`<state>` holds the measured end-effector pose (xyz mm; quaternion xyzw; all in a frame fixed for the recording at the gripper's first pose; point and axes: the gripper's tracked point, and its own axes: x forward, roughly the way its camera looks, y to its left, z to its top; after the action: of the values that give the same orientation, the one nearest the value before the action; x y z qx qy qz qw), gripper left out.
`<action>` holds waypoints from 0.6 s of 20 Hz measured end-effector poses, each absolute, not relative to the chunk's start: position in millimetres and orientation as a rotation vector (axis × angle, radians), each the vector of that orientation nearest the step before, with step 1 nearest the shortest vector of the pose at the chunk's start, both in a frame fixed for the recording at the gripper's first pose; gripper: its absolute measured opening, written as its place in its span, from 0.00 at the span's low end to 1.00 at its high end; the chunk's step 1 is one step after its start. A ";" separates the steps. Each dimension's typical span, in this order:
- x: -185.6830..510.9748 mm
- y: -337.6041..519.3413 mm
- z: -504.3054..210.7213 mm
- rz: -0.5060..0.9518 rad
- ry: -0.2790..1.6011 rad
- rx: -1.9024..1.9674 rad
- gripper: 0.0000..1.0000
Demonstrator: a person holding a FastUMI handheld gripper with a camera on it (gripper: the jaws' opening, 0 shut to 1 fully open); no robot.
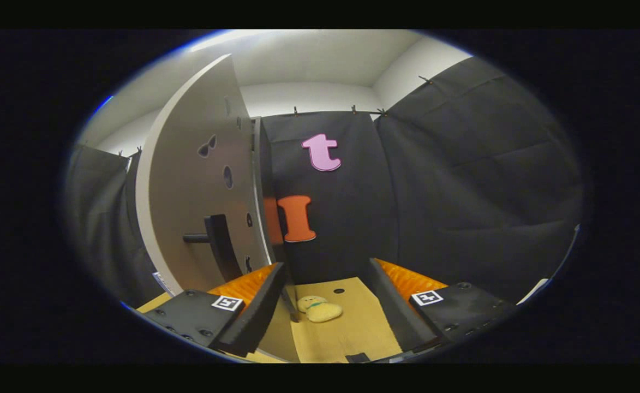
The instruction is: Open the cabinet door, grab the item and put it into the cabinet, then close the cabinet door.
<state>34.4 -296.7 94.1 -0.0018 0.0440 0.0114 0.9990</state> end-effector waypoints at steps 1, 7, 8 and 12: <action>35.0 -296.7 96.1 0.016 0.086 -0.005 0.96; 31.2 -283.3 97.8 0.014 0.080 -0.007 0.96; 29.8 -279.7 97.5 0.011 0.078 -0.008 0.96; 19.7 -258.1 95.3 -0.013 0.077 0.004 0.96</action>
<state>19.7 -258.1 95.3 0.0020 0.0383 -0.0064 0.9992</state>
